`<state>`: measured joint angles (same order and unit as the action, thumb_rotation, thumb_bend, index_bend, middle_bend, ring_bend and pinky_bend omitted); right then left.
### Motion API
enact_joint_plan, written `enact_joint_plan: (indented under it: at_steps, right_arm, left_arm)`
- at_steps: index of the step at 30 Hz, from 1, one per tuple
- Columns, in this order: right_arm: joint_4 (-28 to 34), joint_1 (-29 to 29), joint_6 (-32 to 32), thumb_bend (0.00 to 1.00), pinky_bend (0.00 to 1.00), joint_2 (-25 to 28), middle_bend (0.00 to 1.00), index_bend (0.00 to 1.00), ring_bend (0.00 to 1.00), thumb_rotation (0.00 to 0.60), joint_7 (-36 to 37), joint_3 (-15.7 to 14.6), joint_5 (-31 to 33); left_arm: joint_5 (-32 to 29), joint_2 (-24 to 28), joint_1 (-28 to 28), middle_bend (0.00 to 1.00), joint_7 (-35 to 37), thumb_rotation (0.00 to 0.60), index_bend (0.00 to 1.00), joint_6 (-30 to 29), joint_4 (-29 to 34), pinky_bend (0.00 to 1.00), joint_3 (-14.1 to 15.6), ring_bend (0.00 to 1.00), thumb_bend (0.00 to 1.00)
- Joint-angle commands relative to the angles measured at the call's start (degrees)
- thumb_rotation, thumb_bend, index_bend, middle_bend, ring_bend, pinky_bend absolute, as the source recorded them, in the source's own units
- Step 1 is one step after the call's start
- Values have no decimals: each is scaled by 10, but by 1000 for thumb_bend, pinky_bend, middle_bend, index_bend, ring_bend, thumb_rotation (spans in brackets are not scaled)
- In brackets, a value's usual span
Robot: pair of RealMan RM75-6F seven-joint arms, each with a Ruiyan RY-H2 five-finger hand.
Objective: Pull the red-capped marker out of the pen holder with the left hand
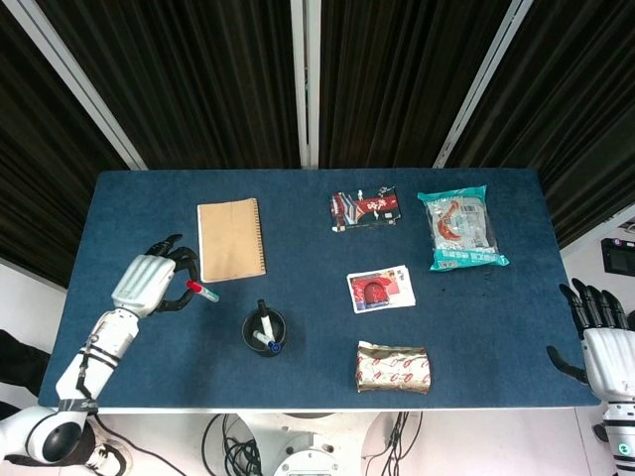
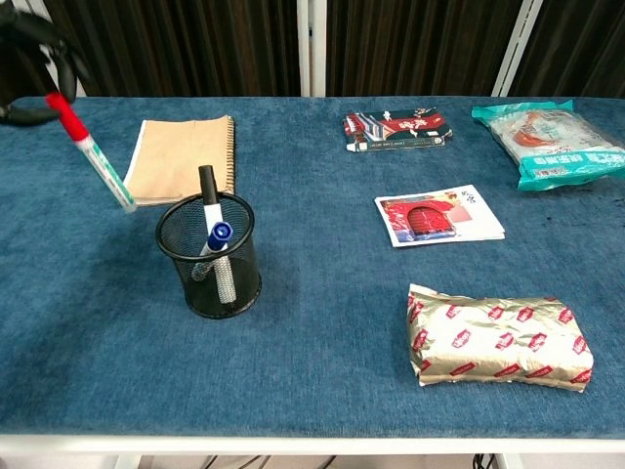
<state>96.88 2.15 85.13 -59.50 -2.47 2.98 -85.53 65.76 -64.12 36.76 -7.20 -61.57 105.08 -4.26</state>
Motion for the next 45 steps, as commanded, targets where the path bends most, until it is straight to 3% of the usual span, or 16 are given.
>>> enact_joint_plan:
  at_steps: [1,13,17,21,23,28,36,45]
  right_arm:
    - [0,0,0,176,0,-1,0,0,0,600,0,0,1]
    - [-3,2,-9,176,0,-2,0,0,0,600,-1,0,9]
    - [0,1,-4,176,0,0,0,0,0,600,-2,1,8]
    - [2,1,-8,176,0,0,0,0,0,600,-5,0,11]
    - [2,1,-10,176,0,0,0,0,0,600,-6,0,13]
    - [4,2,-9,176,0,0,0,0,0,600,-7,1,14]
    - [-14,-2,17,176,0,-7,0,0,0,600,6,4,-11]
    - [-37,-9,49,176,0,-24,0,0,0,600,14,7,-29]
  left_arm:
    - [6,-18,-9,263,23,600,595,14,-29,183,3,62,385]
    - [3,-25,-29,263,65,600,562,38,-74,183,3,62,384]
    - [15,-23,-38,258,80,600,377,32,-85,182,0,62,384]
    - [9,-19,-47,237,54,600,110,20,-93,174,1,62,361]
    - [9,-18,-54,229,45,600,67,9,-92,168,2,62,349]
    - [40,-4,-78,185,34,600,55,-35,-82,150,7,53,319]
    - [147,7,-158,99,5,600,60,-207,-88,125,21,0,275]
    - [164,21,-245,48,-116,600,73,-289,-62,47,63,0,180]
